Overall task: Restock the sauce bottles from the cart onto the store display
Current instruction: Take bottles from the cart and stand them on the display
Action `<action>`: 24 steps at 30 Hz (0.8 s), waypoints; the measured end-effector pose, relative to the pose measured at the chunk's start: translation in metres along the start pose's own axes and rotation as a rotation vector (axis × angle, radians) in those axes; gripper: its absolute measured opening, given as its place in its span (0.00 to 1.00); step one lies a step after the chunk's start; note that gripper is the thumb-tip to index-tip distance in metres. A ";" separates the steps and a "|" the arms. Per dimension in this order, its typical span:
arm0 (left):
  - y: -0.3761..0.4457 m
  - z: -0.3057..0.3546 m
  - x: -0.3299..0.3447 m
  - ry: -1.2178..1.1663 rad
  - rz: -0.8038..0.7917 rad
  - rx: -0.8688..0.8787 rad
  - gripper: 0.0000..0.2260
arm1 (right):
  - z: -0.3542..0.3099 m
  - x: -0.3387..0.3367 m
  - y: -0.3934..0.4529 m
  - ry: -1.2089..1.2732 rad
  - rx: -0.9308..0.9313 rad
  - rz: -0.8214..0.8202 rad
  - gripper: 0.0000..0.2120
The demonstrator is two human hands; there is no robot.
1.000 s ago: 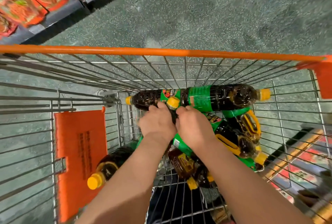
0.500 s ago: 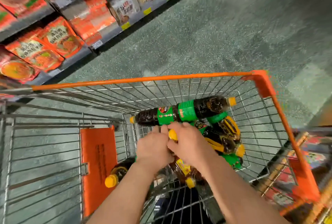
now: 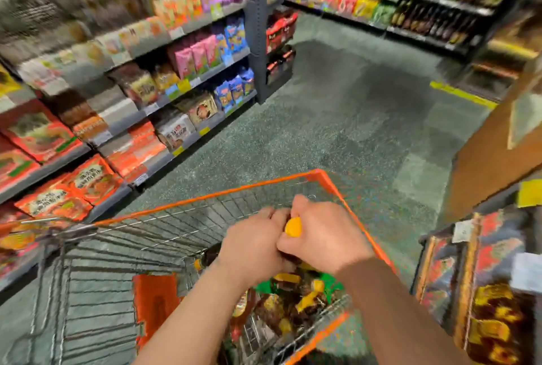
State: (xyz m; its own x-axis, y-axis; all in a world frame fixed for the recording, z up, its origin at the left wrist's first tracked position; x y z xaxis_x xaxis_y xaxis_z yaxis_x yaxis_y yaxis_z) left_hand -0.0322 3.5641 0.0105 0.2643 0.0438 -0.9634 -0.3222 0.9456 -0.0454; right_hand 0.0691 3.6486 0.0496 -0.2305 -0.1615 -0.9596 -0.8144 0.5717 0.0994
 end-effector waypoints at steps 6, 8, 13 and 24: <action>0.014 0.107 -0.061 -0.084 0.172 0.158 0.30 | 0.039 -0.107 -0.052 -0.078 0.266 0.303 0.18; 0.021 0.147 -0.075 -0.125 0.149 0.247 0.28 | 0.057 -0.136 -0.073 -0.103 0.361 0.378 0.17; 0.043 0.248 -0.089 -0.253 0.012 0.481 0.25 | 0.108 -0.202 -0.136 -0.182 0.555 0.489 0.16; 0.064 0.492 -0.076 -0.115 -0.136 1.140 0.35 | 0.218 -0.305 -0.297 -0.184 0.989 0.646 0.16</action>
State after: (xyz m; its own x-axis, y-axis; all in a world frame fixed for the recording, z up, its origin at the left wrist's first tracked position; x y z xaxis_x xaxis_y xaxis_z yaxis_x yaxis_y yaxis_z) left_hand 0.3747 3.7800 0.2105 0.3340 -0.1067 -0.9365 0.7078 0.6846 0.1744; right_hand 0.4973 3.7035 0.2554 -0.3009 0.4552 -0.8380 0.2054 0.8891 0.4091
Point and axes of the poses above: each hand's wrist, its own y-axis towards the middle knuckle, its own x-axis out of the palm, z = x × y, the point moved 1 cm from there along y, towards the middle knuckle, and after that the axes turned 8 degrees about z, right-handed, at the moved point
